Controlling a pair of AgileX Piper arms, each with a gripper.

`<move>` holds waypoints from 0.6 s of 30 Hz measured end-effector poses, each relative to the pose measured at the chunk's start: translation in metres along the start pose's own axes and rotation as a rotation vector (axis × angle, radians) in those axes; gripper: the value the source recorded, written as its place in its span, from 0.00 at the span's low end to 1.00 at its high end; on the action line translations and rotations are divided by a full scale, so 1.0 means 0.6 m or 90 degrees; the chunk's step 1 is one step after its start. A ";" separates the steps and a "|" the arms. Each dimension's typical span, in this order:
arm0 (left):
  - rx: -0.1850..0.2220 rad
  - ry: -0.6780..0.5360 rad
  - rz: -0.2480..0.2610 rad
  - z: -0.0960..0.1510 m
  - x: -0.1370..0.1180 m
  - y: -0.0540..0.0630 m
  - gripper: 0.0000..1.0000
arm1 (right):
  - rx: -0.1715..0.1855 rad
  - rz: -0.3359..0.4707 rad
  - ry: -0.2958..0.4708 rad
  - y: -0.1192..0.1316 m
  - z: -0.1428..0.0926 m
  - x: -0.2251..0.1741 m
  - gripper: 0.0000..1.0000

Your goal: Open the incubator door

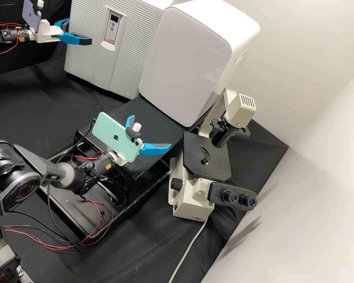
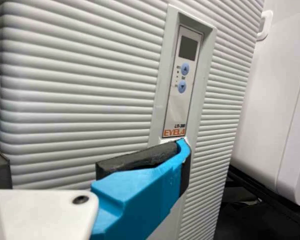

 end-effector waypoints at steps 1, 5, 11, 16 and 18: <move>0.001 0.000 0.000 0.002 -0.001 0.002 1.00 | 0.000 0.000 0.000 0.000 0.000 0.000 1.00; 0.002 0.004 -0.002 0.005 -0.002 0.004 1.00 | 0.000 0.000 0.000 0.000 0.000 0.000 1.00; 0.006 0.006 -0.005 0.005 -0.003 0.002 0.00 | 0.000 0.000 0.000 0.000 0.000 0.000 1.00; 0.012 0.006 -0.006 0.006 -0.004 0.001 0.00 | 0.000 0.000 0.000 0.000 0.000 0.000 1.00; 0.011 0.007 -0.007 0.006 -0.005 -0.001 0.00 | 0.000 0.000 0.000 0.000 0.000 0.000 1.00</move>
